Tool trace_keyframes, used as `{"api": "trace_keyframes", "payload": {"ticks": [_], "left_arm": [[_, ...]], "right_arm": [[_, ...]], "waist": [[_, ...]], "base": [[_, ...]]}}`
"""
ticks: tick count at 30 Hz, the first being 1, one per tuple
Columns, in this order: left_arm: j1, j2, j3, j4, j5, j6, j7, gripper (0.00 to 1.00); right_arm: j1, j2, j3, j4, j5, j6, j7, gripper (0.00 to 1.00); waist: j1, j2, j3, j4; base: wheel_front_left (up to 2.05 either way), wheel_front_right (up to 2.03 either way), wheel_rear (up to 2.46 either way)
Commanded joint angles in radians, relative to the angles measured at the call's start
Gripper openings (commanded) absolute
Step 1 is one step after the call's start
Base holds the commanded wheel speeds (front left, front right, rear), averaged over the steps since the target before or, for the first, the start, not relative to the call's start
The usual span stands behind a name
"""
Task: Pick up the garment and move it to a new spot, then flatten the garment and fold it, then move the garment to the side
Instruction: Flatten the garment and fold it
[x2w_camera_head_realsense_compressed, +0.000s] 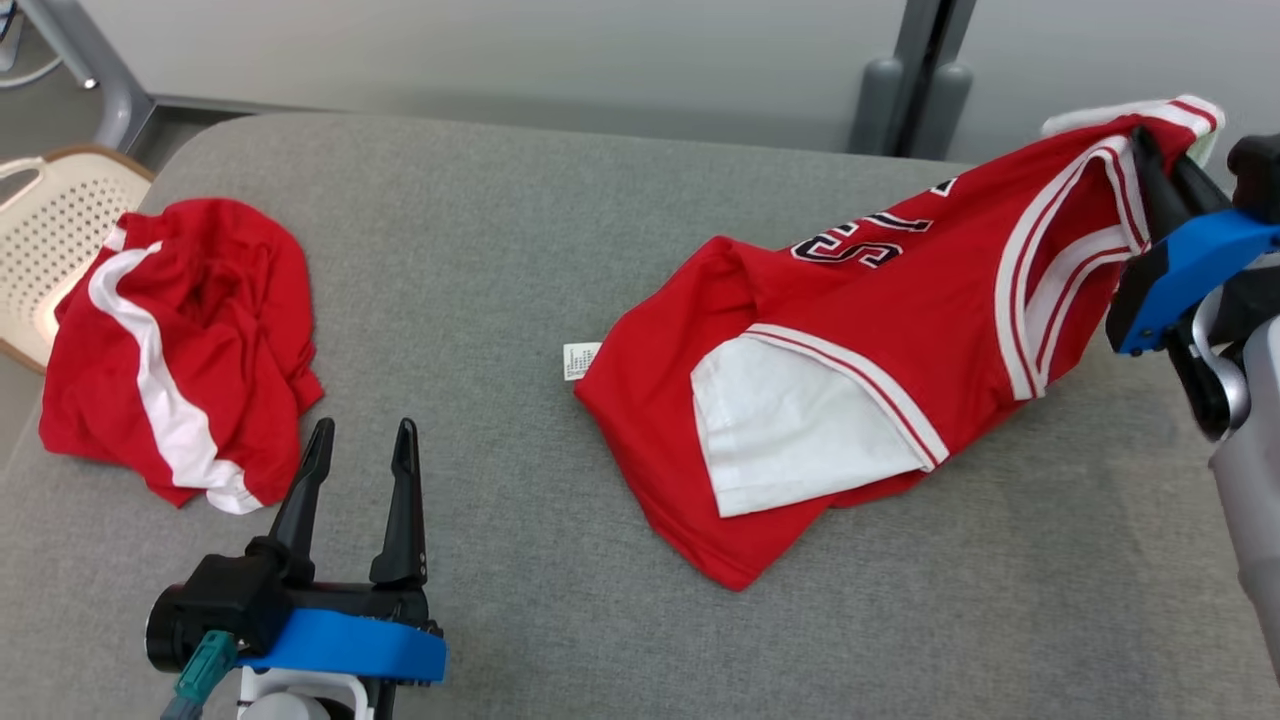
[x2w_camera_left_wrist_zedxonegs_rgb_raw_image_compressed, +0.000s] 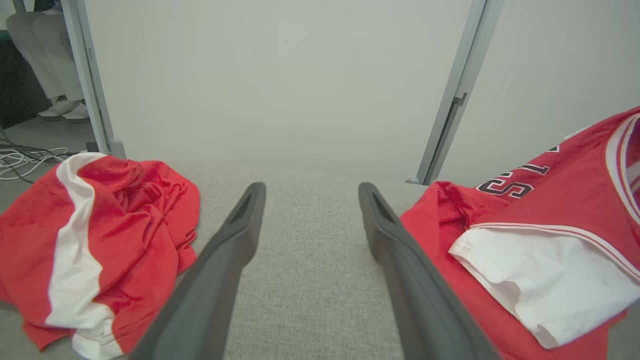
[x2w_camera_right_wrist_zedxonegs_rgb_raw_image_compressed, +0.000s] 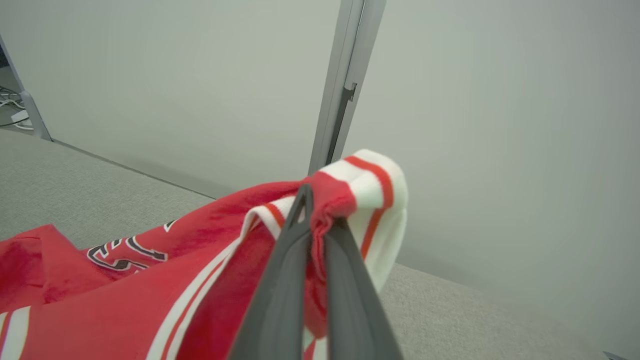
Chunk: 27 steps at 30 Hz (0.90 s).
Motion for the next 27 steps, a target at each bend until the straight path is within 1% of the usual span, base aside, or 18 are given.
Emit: {"api": "trace_keyframes", "payload": {"ticks": [1, 4, 8, 11, 14, 17, 18, 19, 22, 27], "left_arm": [[-0.019, -0.001, -0.001, 0.006, 0.006, -0.001, -0.005, 1.0], [-0.025, -0.002, 0.001, 0.014, 0.008, -0.002, -0.006, 1.0], [-0.019, -0.001, 0.011, 0.022, 0.009, 0.003, -0.007, 1.0], [-0.014, 0.002, 0.013, 0.024, 0.011, 0.004, -0.008, 1.0], [-0.006, 0.006, 0.014, 0.025, 0.014, 0.004, -0.008, 1.0], [0.004, 0.011, 0.02, 0.024, 0.014, 0.008, -0.008, 1.0], [0.008, 0.011, 0.022, 0.023, 0.013, 0.009, -0.008, 1.0], [0.008, 0.011, 0.022, 0.023, 0.013, 0.009, -0.008, 1.0], [0.016, 0.011, 0.024, 0.022, 0.009, 0.011, -0.009, 1.0], [0.024, 0.011, 0.024, 0.019, 0.003, 0.011, -0.009, 1.0]], "right_arm": [[-0.03, 0.01, -0.004, 0.048, 0.002, 0.0, 0.004, 1.0], [-0.068, 0.019, 0.007, 0.123, -0.013, 0.0, 0.022, 1.0], [-0.07, 0.044, 0.038, 0.191, -0.023, 0.0, 0.054, 1.0], [-0.029, 0.072, 0.124, 0.18, -0.008, 0.0, 0.034, 1.0], [0.025, 0.071, 0.23, 0.124, 0.009, 0.0, 0.013, 1.0], [0.101, 0.078, 0.339, 0.032, 0.048, 0.0, -0.002, 1.0], [0.128, 0.068, 0.366, -0.001, 0.063, 0.0, -0.008, 1.0], [0.128, 0.068, 0.366, -0.001, 0.063, 0.0, -0.008, 1.0], [0.217, 0.052, 0.428, -0.089, 0.118, 0.0, 0.001, 1.0], [0.336, 0.061, 0.495, -0.21, 0.158, 0.0, 0.033, 1.0]], "waist": [[-0.0001, -0.0001, 0.026, 0.023], [-0.0001, -0.0001, 0.031, 0.026], [-0.0001, -0.0001, 0.018, 0.013], [-0.0001, -0.0001, 0.001, -0.002], [-0.0001, -0.0001, -0.018, -0.017], [-0.0001, -0.0001, -0.036, -0.035], [-0.0001, -0.0001, -0.04, -0.039], [-0.0001, -0.0001, -0.04, -0.039], [-0.0001, -0.0001, -0.051, -0.049], [-0.0001, -0.0001, -0.06, -0.05]], "base": [[0.0, 0.0, 0.0], [0.0, 0.0, 0.0], [0.0, 0.0, 0.0], [0.0, 0.0, 0.0], [0.0, 0.0, 0.0], [0.0, 0.0, 0.0], [0.0, 0.0, 0.0], [0.0, 0.0, 0.0], [0.0, 0.0, 0.0], [0.0, 0.0, 0.0]]}}
